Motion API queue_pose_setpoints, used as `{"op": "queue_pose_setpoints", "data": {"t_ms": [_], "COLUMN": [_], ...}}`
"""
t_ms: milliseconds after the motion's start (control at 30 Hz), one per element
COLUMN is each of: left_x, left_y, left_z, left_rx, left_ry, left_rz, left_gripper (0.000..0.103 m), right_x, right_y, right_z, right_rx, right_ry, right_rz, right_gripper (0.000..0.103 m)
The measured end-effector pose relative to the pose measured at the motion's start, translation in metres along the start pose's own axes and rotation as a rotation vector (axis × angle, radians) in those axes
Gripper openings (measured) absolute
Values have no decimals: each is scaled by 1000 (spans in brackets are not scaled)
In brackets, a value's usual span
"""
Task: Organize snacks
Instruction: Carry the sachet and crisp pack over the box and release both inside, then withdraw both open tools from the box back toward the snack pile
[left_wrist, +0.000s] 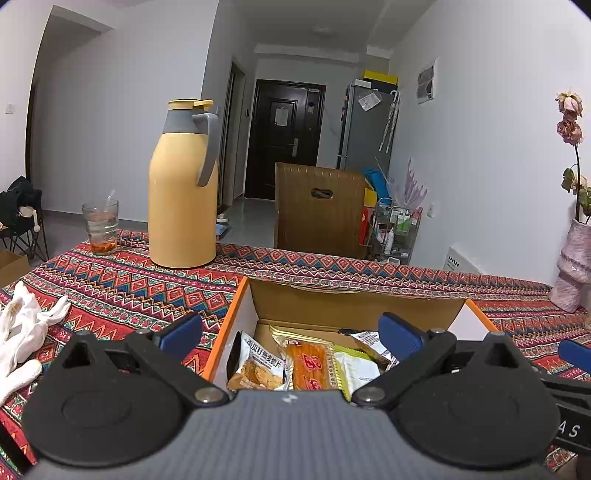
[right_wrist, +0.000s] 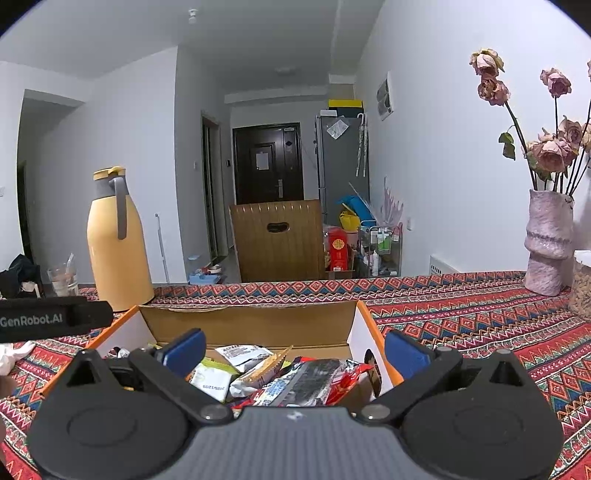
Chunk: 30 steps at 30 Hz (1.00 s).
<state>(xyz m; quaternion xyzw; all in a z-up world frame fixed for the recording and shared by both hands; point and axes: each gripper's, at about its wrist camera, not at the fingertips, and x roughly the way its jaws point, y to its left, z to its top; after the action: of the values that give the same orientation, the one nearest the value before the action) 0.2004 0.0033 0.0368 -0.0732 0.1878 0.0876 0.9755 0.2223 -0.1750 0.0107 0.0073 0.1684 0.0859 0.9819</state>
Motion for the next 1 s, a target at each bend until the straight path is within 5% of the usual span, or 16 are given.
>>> {"op": "queue_pose_setpoints", "data": {"t_ms": [467,1000], "left_x": [-14,-74], "left_y": [2,11], "left_z": [10,6], "left_rx": [-9,22], "left_ry": [-17,-21], "left_rz": [6,-4], "left_gripper": [103,103], "right_x": [-15,-68], "right_y": [-2,4], "right_z": [12,17], "right_rx": [4,-23], "right_ry": [-24,-50], "right_rz": [-5,12], "right_gripper": [103,103]}}
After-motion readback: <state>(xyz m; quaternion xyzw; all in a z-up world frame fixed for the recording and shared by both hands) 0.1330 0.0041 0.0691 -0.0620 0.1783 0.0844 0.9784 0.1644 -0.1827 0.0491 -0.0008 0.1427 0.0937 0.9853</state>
